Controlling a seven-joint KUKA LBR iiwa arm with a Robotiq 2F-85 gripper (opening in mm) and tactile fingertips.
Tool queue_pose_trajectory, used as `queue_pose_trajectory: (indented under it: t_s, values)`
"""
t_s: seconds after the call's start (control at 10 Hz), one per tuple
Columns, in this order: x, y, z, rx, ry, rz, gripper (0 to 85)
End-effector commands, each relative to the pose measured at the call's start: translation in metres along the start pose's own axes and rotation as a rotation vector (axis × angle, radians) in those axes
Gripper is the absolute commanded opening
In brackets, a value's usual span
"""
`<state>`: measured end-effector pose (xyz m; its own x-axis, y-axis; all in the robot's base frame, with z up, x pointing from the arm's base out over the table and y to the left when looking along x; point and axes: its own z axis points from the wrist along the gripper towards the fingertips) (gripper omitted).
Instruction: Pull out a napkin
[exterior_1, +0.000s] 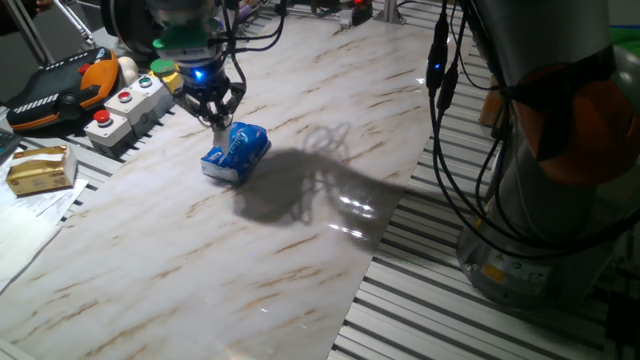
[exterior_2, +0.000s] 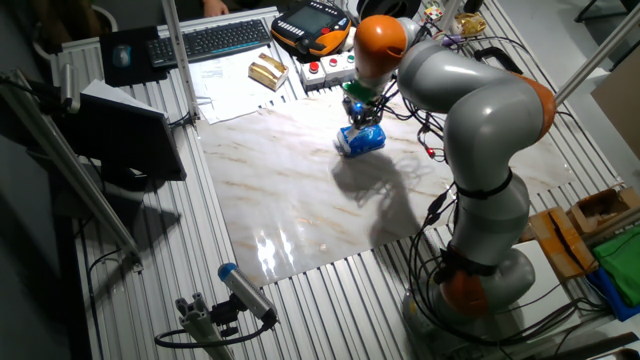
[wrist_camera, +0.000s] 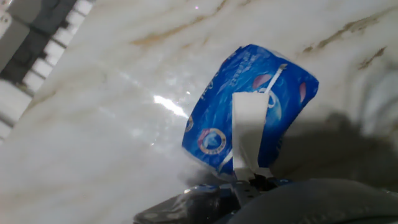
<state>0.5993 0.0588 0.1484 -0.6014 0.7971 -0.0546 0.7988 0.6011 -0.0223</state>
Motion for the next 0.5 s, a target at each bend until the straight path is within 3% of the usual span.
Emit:
queue_pose_trajectory:
  t_s: [0.0,0.4]
  values:
    - [0.003,0.002,0.0,0.003,-0.005,-0.029,0.7]
    - [0.025,0.01,0.003,-0.01,0.004,-0.068,0.7]
